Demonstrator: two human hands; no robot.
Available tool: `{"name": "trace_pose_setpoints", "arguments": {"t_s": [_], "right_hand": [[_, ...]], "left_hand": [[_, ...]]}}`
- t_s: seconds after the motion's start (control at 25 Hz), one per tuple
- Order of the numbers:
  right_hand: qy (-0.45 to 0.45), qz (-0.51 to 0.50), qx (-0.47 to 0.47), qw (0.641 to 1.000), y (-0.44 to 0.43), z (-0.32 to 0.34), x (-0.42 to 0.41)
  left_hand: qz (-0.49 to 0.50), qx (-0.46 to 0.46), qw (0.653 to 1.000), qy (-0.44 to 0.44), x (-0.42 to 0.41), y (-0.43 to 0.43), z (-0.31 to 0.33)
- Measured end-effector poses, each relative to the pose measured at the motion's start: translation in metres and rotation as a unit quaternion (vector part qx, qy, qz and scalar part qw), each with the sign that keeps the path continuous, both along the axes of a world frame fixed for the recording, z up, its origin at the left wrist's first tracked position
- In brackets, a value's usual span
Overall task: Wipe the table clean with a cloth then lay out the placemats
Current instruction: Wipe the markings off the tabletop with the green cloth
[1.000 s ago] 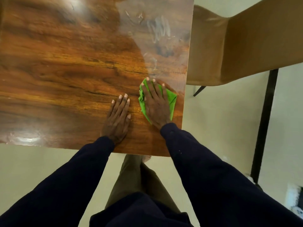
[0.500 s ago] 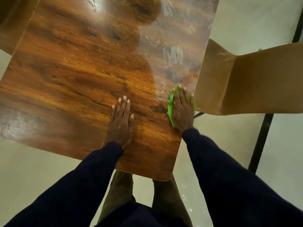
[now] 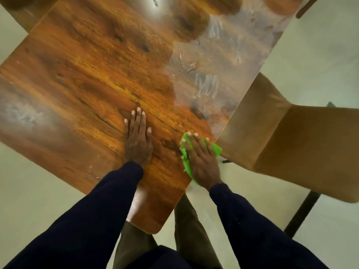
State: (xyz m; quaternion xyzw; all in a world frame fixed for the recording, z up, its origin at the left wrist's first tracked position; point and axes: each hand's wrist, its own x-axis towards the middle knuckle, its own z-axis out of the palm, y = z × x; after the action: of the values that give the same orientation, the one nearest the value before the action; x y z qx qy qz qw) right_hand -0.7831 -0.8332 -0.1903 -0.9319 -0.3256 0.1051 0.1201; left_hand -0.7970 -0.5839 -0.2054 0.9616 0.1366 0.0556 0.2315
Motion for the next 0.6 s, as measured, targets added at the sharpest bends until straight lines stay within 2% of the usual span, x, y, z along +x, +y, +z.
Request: {"name": "trace_pose_setpoints", "arguments": {"t_s": [0.12, 0.2, 0.28, 0.48, 0.6], "right_hand": [[-0.039, -0.042, -0.041, 0.997, -0.032, -0.007, 0.070], [-0.026, -0.070, -0.049, 0.996, -0.018, -0.007, 0.128], [-0.035, -0.072, -0.057, 0.995, 0.019, -0.007, 0.149], [-0.049, 0.012, -0.026, 0.998, 0.087, -0.002, 0.146], [-0.033, 0.103, -0.025, 0.994, 0.075, -0.001, 0.099]], "left_hand": [[-0.003, 0.050, 0.999, -0.012, -0.006, 0.004, -0.008], [-0.023, 0.063, 0.998, -0.010, -0.002, -0.002, -0.011], [-0.021, 0.067, 0.998, -0.004, -0.002, 0.000, -0.011], [-0.011, 0.090, 0.996, -0.008, -0.002, -0.003, -0.011], [-0.014, 0.089, 0.996, -0.009, -0.002, -0.001, -0.011]]}}
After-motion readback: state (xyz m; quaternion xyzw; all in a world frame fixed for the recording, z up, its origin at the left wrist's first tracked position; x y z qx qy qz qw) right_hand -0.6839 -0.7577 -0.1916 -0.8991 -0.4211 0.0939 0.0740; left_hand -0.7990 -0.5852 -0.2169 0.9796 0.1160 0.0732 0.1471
